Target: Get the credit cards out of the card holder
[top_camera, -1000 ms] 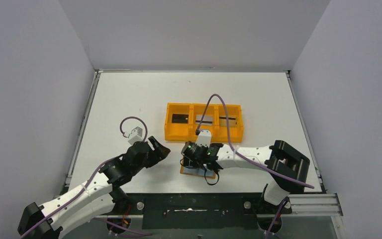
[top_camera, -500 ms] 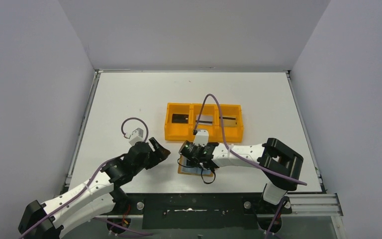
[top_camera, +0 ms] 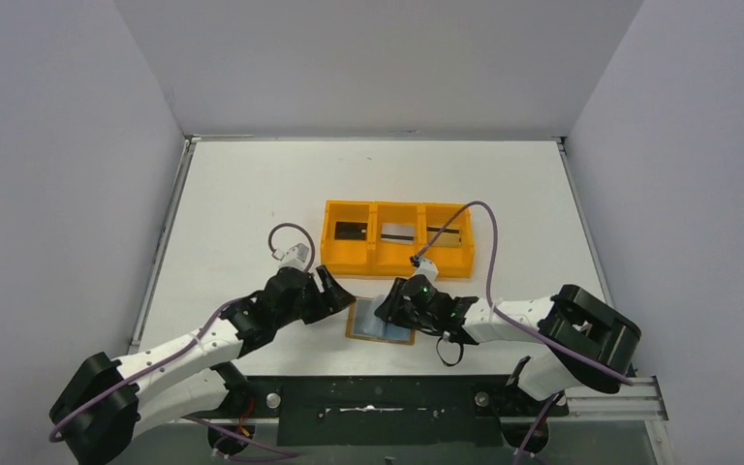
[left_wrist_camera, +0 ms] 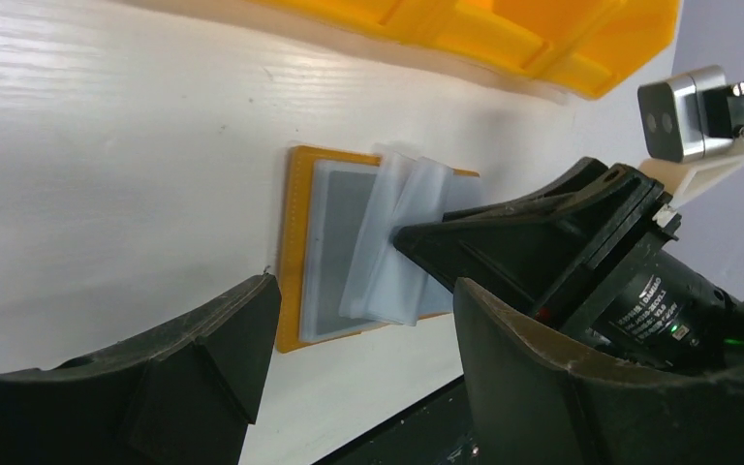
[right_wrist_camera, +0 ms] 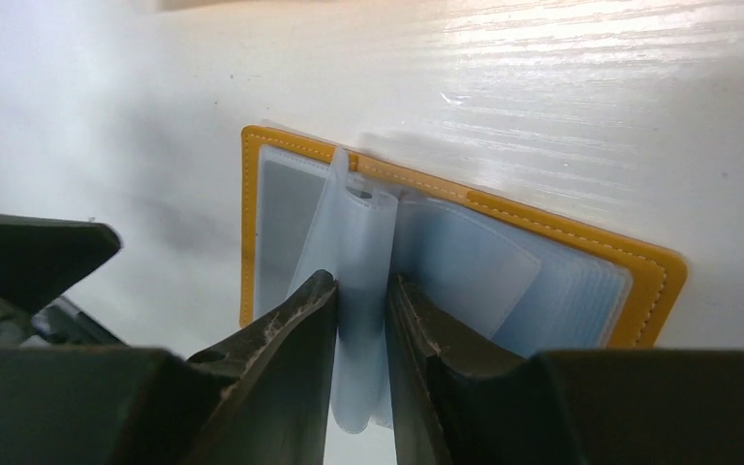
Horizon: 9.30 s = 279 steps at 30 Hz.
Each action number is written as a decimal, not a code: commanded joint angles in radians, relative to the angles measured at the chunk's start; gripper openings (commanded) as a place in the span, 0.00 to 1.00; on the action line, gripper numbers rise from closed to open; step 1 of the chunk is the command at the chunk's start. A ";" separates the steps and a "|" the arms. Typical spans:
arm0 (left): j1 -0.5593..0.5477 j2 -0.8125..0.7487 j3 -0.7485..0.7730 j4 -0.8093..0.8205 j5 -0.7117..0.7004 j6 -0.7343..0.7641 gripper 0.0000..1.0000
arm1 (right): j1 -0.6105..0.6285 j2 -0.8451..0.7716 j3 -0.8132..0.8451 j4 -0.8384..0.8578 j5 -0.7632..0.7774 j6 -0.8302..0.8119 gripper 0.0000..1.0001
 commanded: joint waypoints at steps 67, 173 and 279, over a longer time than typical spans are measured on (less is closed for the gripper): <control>0.009 0.669 0.279 0.571 0.542 0.101 0.54 | -0.136 -0.248 -0.316 0.301 -0.161 0.036 0.61; 0.053 -0.264 -0.029 -0.164 -0.102 -0.041 0.66 | 0.128 0.123 0.339 -0.302 0.173 -0.106 0.00; -0.064 0.394 0.155 0.187 0.233 0.108 0.00 | -0.060 -0.322 -0.058 -0.125 0.085 0.020 0.62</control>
